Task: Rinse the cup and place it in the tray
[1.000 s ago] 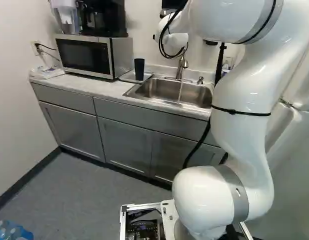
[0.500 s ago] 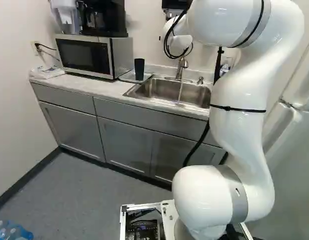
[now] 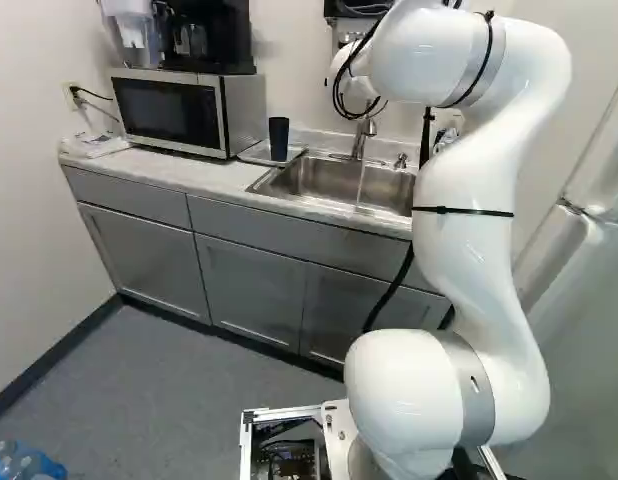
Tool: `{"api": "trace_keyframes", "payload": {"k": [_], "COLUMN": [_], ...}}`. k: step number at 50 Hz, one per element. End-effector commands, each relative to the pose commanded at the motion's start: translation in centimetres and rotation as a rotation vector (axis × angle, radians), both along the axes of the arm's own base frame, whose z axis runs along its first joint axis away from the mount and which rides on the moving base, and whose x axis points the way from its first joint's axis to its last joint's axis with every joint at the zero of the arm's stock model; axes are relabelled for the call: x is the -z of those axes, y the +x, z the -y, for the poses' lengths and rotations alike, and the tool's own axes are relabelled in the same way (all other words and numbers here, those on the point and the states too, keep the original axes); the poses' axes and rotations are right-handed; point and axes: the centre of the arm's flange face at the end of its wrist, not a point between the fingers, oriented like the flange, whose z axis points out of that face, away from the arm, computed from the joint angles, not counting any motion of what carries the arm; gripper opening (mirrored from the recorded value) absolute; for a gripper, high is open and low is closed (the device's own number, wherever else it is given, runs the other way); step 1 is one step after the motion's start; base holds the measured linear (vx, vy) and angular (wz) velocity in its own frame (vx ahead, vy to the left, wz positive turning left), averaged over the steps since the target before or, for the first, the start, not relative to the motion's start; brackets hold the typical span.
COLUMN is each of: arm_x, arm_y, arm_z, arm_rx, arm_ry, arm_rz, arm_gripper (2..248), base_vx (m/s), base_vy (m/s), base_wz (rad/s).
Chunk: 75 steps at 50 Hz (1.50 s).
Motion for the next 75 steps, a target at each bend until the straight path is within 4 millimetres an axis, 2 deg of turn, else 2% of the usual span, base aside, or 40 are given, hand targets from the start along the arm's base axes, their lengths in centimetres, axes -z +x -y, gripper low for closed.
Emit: {"api": "trace_keyframes", "payload": {"k": [14, 50, 75], "arm_x": [0.6, 1.2, 1.2], "arm_y": [1.2, 1.1, -0.1], "arm_z": [0.0, -0.1, -0.1], "arm_rx": [-0.006, -0.012, -0.013], "arm_ry": [0.005, 0.015, 0.019], "arm_rz": [-0.031, -0.098, -0.128], "arm_gripper": [247, 247, 247], "base_vx": [0.000, 0.000, 0.000], "base_vy": [0.000, 0.000, 0.000], "base_wz": [0.000, 0.000, 0.000]}}
